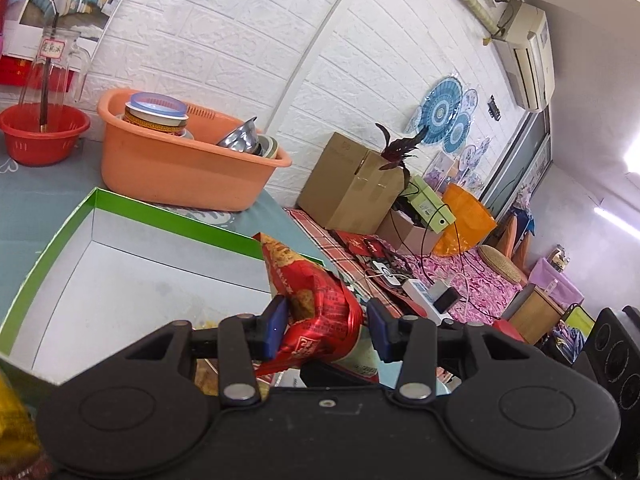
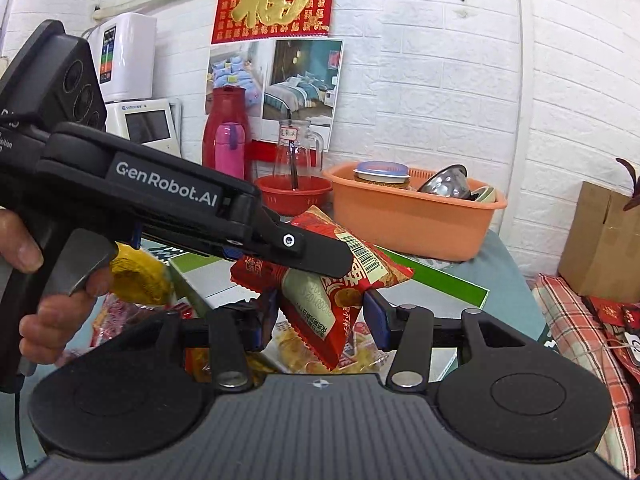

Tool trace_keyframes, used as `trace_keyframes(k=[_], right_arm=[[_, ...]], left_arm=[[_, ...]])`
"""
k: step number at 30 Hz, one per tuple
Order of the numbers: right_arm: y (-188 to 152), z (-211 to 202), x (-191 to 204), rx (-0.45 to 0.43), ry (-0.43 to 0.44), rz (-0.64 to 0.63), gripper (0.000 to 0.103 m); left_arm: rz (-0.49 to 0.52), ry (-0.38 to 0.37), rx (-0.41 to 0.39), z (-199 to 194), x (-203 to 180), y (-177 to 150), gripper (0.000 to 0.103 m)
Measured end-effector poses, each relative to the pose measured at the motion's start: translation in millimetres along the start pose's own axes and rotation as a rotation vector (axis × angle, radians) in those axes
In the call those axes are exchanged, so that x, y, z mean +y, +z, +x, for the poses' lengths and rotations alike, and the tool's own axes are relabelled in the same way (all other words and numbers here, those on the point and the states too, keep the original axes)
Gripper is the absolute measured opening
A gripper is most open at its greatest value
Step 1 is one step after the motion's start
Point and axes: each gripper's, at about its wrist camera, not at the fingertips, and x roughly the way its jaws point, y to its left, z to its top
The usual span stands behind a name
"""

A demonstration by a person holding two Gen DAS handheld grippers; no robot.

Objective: Organize snacks
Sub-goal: 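Carry the red bag into the green box and release it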

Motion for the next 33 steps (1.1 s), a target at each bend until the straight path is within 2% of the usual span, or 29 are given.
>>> trace_keyframes(k=[4, 5, 7, 9, 10, 12, 16, 20, 27, 33], right_arm=[[1.0, 17.0, -4.7, 0.02, -0.005, -0.017, 0.08], [0.4, 20.0, -5.1, 0.024, -0.005, -0.019, 0.08], [-1.0, 29.3, -7.0, 0.04, 0.0, -0.031, 0.081], [-3.5, 35.1, -7.1, 0.062, 0.02, -0.045, 0.087], [-4.7, 36.4, -6.6, 0.068, 0.016, -0.047, 0.103], [-7.1, 34.2, -5.0, 0.052, -0.01, -0.057, 0.103], [-6.5, 28.9, -5.9, 0.047, -0.033, -0.066, 0.103], [-0.6, 12.3, -3.0, 0.02, -0.027, -0.054, 0.103], [5.6, -44.0, 13.1, -0.069, -0.038, -0.086, 0.103], [-13.9, -102.9, 23.6, -0.127, -0.054, -0.059, 0.103]], left_arm=[[-0.007, 0.016, 0.019, 14.1, 9.9, 4.8, 0.067], [-0.006, 0.022, 0.026, 17.3, 11.8, 4.8, 0.07], [-0.006, 0.038, 0.033, 23.4, 16.7, 4.3, 0.103], [-0.007, 0.081, 0.019, 23.3, 18.6, 2.4, 0.103], [-0.005, 0.109, -0.002, 20.8, 18.5, 0.9, 0.103], [0.011, 0.132, -0.026, 15.5, 18.4, -0.6, 0.103], [-0.015, 0.14, -0.018, 3.3, 18.1, 0.7, 0.103], [0.011, 0.129, -0.039, -16.8, 2.2, 0.2, 0.103], [0.08, 0.112, -0.068, -64.2, -38.6, -13.1, 0.103], [0.117, 0.088, -0.063, -99.1, -62.8, -43.6, 0.103]])
